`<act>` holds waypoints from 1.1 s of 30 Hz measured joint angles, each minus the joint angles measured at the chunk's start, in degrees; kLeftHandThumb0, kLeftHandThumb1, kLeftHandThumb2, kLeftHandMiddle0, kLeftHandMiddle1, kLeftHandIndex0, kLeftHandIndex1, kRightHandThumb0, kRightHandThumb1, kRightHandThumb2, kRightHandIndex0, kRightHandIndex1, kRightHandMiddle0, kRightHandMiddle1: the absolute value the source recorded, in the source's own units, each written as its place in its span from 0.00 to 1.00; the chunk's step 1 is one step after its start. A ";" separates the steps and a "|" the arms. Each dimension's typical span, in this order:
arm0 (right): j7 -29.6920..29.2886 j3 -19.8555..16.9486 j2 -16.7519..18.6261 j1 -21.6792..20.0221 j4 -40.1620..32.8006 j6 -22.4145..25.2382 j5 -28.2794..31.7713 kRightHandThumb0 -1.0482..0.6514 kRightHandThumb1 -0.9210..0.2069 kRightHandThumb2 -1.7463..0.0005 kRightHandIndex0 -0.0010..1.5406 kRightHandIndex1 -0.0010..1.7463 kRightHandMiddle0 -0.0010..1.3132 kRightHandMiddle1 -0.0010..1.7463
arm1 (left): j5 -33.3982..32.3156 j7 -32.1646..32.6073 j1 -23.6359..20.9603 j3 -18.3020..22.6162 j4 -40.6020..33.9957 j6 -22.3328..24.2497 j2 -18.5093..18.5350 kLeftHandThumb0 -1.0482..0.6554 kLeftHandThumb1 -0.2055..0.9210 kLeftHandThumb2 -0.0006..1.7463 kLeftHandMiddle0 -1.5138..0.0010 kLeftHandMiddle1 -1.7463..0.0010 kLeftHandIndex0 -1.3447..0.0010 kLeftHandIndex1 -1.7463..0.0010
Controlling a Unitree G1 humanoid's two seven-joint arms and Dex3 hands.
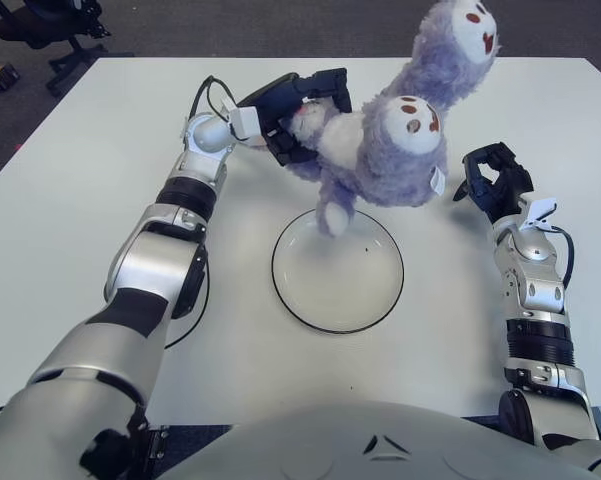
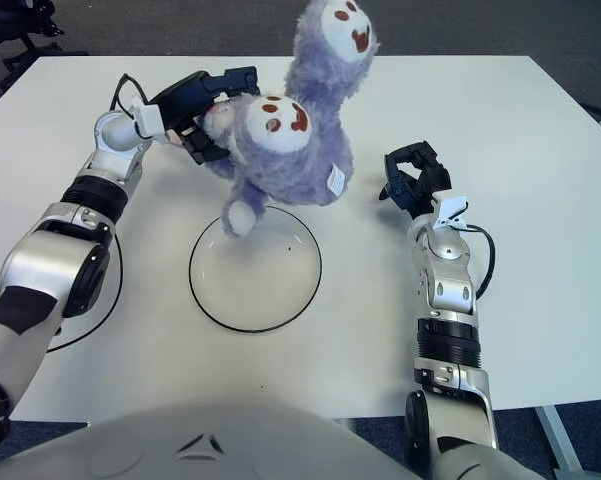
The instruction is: Put the doll into the plate.
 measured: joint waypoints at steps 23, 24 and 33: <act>0.02 0.01 -0.49 -0.02 0.26 0.32 -0.02 0.41 0.00 0.75 0.50 0.99 0.22 0.96 | -11.48 -23.35 -0.02 9.23 4.44 0.68 -4.23 0.87 0.53 0.69 0.64 0.00 0.50 0.00; 0.02 0.01 -0.52 -0.02 0.26 0.37 -0.03 0.41 0.00 0.75 0.50 0.99 0.22 0.96 | -11.44 -23.40 -0.02 9.41 4.45 0.26 -4.24 0.87 0.53 0.69 0.64 0.00 0.50 0.00; 0.01 0.14 -0.59 -0.05 0.26 0.99 -0.53 0.41 0.00 0.75 0.50 0.99 0.22 0.96 | -11.02 -23.50 0.04 9.99 4.64 -0.88 -4.47 0.87 0.54 0.69 0.65 0.00 0.50 0.00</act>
